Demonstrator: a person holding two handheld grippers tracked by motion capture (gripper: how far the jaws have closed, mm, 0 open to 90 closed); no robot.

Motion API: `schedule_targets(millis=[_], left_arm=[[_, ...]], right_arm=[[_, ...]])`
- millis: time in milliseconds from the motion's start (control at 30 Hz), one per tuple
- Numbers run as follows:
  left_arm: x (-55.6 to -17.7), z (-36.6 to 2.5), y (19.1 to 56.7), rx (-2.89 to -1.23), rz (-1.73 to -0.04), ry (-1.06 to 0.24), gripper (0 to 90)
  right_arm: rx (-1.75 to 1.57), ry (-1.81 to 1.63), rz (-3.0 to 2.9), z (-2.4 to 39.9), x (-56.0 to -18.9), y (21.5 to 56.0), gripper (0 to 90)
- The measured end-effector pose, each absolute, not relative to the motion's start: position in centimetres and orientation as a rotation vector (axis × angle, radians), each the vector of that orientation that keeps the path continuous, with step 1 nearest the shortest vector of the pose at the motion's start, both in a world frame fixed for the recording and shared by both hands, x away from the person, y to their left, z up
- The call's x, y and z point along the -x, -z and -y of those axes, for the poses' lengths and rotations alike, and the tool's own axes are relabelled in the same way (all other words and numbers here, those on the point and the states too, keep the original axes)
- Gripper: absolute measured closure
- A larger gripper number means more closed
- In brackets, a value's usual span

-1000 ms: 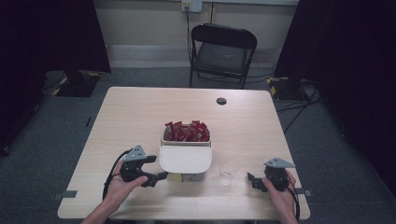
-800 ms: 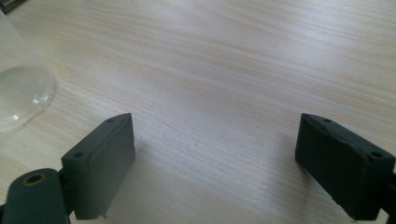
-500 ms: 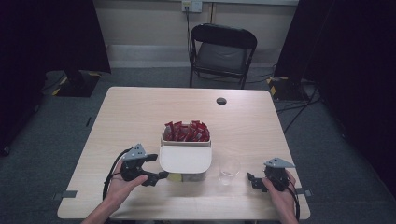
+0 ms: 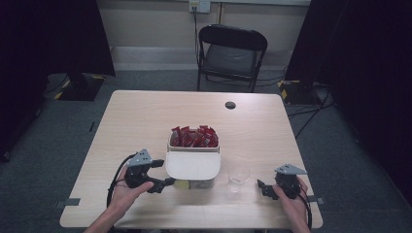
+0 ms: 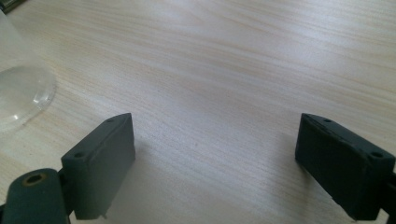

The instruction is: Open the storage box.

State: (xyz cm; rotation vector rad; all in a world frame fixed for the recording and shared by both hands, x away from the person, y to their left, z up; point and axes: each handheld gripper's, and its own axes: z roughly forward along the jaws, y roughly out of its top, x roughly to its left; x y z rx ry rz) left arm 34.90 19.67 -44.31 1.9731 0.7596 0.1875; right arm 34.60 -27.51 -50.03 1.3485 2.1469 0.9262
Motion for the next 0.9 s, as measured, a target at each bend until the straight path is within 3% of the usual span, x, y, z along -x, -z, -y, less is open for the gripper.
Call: schedule_targets(millis=[900], left_arm=[[-35.5,-20.2,42.8,-1.938,-0.76,-0.19,15.9]], right_arm=[[-1.348,-0.926,-2.146,27.5,-34.6,50.0,11.5]])
